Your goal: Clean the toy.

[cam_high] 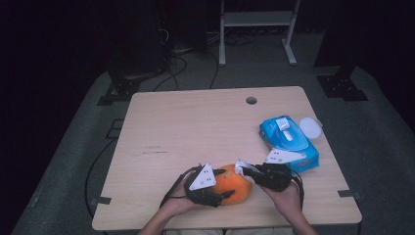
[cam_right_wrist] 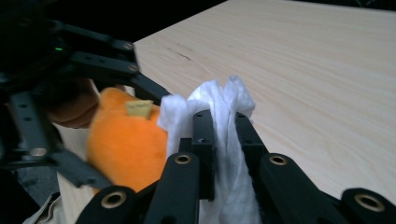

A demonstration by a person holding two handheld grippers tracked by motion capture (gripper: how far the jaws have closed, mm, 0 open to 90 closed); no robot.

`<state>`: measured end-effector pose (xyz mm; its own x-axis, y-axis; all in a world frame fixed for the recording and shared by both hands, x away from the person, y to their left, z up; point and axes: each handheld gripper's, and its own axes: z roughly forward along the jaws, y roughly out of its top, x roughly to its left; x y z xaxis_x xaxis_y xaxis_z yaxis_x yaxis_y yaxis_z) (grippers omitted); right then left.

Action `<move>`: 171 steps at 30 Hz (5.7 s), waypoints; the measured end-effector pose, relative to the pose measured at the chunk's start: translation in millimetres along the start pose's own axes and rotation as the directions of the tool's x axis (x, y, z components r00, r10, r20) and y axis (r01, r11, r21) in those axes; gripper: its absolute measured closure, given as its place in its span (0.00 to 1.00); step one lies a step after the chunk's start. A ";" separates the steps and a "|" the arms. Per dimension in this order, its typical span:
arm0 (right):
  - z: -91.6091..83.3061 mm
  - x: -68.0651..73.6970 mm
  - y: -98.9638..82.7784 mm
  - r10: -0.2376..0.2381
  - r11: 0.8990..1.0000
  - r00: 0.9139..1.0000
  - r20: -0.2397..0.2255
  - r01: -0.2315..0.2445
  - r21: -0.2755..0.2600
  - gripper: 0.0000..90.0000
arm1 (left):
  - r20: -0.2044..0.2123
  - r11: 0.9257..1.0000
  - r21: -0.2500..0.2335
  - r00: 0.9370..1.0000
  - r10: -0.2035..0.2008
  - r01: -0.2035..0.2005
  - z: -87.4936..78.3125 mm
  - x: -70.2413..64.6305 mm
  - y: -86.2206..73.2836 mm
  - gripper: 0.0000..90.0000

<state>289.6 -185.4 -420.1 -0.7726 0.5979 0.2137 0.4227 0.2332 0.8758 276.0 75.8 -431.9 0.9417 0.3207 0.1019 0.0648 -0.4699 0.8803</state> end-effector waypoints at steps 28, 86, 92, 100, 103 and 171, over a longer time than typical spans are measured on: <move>-2.5 14.3 7.7 -0.077 0.997 0.996 0.043 0.078 -0.007 0.90 | 0.013 0.999 -0.004 0.999 -0.053 0.053 1.0 5.2 -4.1 0.28; -1.5 14.7 5.4 -0.078 0.995 0.996 0.049 0.080 -0.052 0.90 | -0.079 0.972 -0.070 0.971 -0.227 0.222 -15.7 22.4 4.4 0.47; 5.3 -7.2 -10.5 0.003 1.000 0.998 0.064 -0.002 -0.013 0.90 | -0.075 0.961 -0.077 0.960 -0.270 0.264 -17.2 28.4 0.1 0.46; 17.7 -24.9 -25.5 0.067 0.994 0.994 0.088 -0.074 0.076 0.90 | -0.072 0.951 -0.087 0.950 -0.304 0.297 -22.0 34.4 -4.9 0.46; 16.3 -25.7 -24.6 0.086 0.993 0.993 0.086 -0.092 0.068 0.90 | -0.061 0.946 -0.100 0.947 -0.316 0.309 -23.8 35.4 -4.4 0.46; -5.9 10.1 5.3 -0.076 0.995 0.993 0.086 0.081 -0.060 0.90 | -0.043 0.976 -0.057 0.977 -0.211 0.208 -15.2 22.8 6.1 0.41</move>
<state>281.2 -182.7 -410.7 -0.7591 0.6419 0.1088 0.3295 0.2347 0.9145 292.8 92.8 -417.2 0.8918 0.4476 -0.0659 0.2404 -0.3453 0.9072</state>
